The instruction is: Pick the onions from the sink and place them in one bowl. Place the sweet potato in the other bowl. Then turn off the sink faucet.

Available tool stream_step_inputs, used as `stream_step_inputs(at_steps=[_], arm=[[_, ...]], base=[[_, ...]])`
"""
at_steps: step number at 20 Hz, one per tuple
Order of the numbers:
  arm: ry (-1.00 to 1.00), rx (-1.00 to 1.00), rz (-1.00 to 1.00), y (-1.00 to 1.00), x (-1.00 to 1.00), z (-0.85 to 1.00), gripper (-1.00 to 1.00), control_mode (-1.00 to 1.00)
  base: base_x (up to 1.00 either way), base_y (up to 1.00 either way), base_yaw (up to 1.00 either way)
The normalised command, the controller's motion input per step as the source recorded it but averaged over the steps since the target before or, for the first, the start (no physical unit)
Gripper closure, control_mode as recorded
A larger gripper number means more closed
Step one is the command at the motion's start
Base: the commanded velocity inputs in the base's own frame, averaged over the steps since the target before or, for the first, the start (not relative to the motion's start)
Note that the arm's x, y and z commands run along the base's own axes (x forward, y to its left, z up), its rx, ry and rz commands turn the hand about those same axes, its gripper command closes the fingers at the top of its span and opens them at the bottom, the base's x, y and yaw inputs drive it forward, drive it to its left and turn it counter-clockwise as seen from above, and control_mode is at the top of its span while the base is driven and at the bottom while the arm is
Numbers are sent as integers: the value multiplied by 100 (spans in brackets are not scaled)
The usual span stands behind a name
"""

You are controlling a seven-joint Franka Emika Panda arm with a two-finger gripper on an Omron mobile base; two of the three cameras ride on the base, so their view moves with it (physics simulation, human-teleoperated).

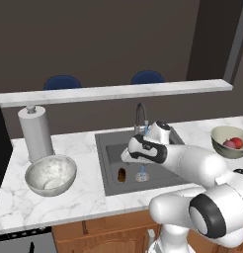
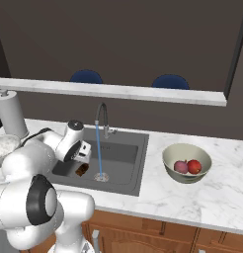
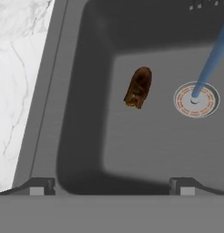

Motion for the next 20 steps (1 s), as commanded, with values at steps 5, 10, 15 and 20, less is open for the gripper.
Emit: stream_step_inputs(at_steps=[5, 10, 15, 20], arm=[[-1, 0, -6, 10, 7, -21, -100, -100], [-1, 0, -7, 1, 11, -22, -100, -100], [0, 0, -7, 0, 13, -24, -100, -100], [0, 0, -8, 0, 15, -16, -100, -100]], base=[[0, 0, 0], [0, 0, 0], [0, 0, 0], [0, 0, 0]])
